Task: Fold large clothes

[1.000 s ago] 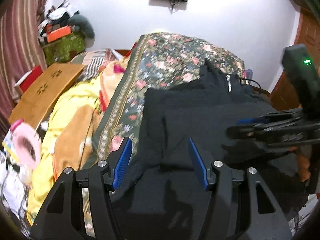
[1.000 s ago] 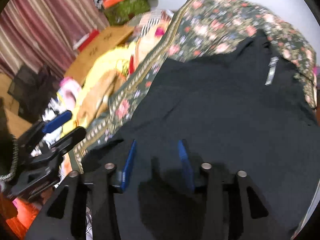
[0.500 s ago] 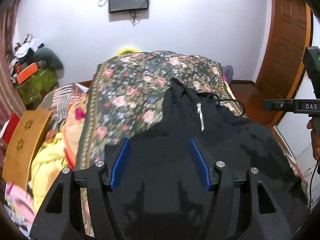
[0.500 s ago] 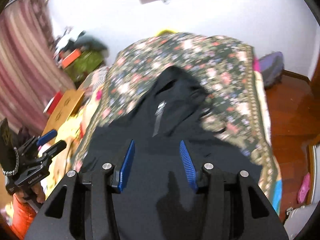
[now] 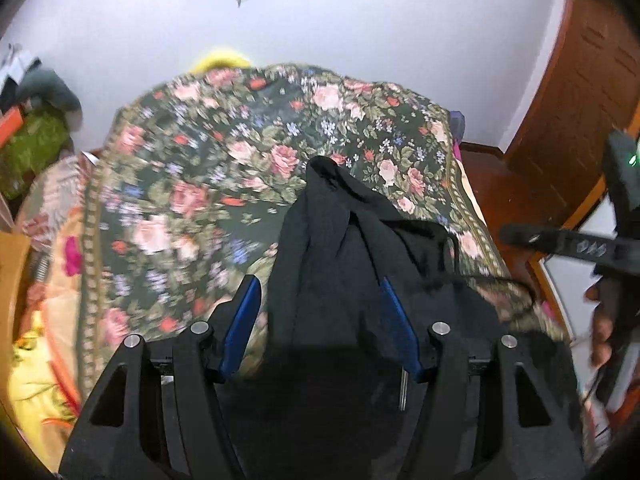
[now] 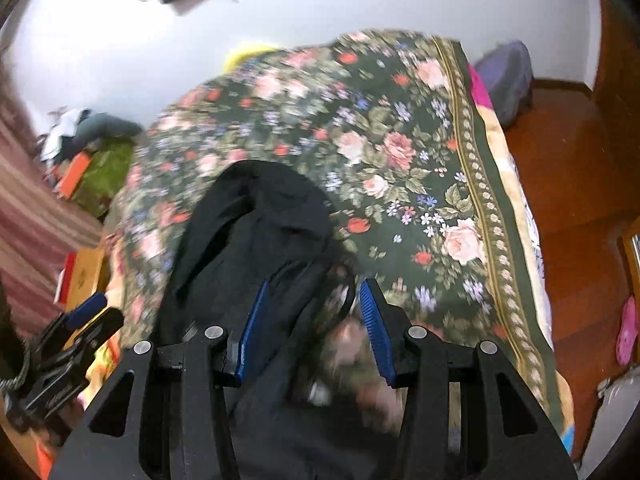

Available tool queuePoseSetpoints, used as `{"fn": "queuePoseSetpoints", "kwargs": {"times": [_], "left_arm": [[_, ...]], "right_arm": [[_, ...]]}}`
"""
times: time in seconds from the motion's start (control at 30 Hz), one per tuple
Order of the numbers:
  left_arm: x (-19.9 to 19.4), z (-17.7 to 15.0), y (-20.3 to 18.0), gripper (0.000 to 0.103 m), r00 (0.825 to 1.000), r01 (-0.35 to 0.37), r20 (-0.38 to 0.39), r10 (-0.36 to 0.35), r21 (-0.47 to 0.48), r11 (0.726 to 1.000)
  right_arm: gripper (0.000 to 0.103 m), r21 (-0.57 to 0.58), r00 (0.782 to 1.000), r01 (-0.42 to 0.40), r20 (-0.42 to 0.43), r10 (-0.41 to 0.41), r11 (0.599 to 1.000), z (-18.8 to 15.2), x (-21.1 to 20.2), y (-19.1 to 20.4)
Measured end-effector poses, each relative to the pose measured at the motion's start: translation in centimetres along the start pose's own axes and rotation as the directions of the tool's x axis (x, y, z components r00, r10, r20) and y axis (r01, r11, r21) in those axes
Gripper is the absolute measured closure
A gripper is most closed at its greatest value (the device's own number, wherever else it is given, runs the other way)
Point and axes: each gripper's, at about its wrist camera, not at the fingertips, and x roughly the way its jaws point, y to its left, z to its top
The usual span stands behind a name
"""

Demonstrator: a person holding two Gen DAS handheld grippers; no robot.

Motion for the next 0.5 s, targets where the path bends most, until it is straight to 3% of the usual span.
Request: {"fn": "queuePoseSetpoints", "kwargs": {"times": [0.1,0.23,0.33,0.37,0.4,0.43,0.5], "left_arm": [[3.8,0.9,-0.3,0.050,0.999,0.024,-0.040,-0.025,-0.005,1.000],[8.5,0.9,0.2,0.059,0.994,-0.058,-0.094,0.058,0.002,0.998],[9.5,0.6,0.5,0.068,0.995,-0.077,-0.060,0.077,0.004,0.997],[9.3,0.4,0.2,0.076,0.995,-0.082,-0.049,0.083,0.018,0.996],[9.0,0.2,-0.1,0.084,0.995,-0.094,-0.038,0.095,0.035,0.995],[8.8,0.1,-0.3,0.086,0.994,-0.103,-0.030,0.104,0.047,0.994],[7.8,0.0,-0.4,0.090,0.993,-0.113,-0.020,0.114,0.052,0.992]], "right_arm": [[0.060,0.043,0.997,-0.015,-0.073,0.019,0.999,1.2,4.4,-0.6],[0.060,0.123,0.988,-0.056,-0.136,0.073,0.991,0.8,7.6,-1.5],[0.060,0.137,0.986,-0.086,-0.129,0.104,0.987,0.2,8.1,-1.8],[0.060,0.122,0.986,-0.092,-0.128,0.107,0.988,0.1,7.9,-1.6],[0.063,0.110,0.986,-0.098,-0.125,0.111,0.989,-0.1,7.6,-1.4],[0.075,0.098,0.985,-0.114,-0.122,0.126,0.989,-0.1,7.3,-1.1],[0.081,0.078,0.988,-0.117,-0.090,0.124,0.990,-0.6,5.8,-0.5]]}}
